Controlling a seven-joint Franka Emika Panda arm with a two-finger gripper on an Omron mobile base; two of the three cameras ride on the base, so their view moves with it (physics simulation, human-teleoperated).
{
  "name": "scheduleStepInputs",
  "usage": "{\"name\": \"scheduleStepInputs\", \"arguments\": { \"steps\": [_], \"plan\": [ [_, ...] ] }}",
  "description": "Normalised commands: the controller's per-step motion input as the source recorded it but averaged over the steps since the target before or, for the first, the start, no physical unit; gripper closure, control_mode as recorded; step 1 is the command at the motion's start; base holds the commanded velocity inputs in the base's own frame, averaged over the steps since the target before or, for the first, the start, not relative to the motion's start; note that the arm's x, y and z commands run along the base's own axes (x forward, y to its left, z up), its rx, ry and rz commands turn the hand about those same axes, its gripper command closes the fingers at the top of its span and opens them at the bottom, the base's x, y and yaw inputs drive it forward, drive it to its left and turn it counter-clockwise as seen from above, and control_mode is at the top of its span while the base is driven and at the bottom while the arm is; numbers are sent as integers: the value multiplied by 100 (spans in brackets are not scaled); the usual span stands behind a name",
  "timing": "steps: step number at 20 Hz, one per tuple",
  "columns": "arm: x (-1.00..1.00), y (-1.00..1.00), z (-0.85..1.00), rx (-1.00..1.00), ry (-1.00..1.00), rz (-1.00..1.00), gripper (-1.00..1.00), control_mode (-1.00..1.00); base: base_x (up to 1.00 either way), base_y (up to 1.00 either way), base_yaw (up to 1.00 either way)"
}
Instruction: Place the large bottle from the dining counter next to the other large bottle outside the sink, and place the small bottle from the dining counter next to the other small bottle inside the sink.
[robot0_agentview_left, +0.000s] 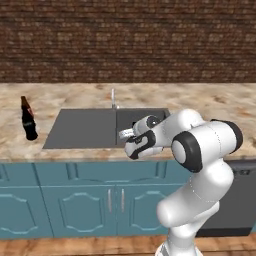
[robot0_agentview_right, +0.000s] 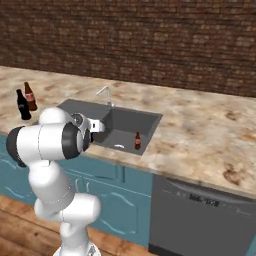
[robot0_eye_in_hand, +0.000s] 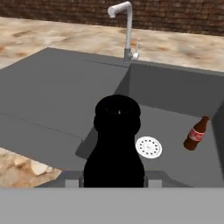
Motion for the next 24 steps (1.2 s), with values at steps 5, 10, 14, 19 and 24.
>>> {"name": "scheduleStepInputs", "arguments": {
  "steps": [5,10,14,19,24],
  "plan": [
    [0,0,0,0,0,0,100,100,2,10,-36],
    [0,0,0,0,0,0,100,100,7,27,-28],
    [0,0,0,0,0,0,100,100,21,38,-19],
    [0,0,0,0,0,0,100,100,15,52,-16],
    [0,0,0,0,0,0,100,100,27,37,-14]
  ]
}}
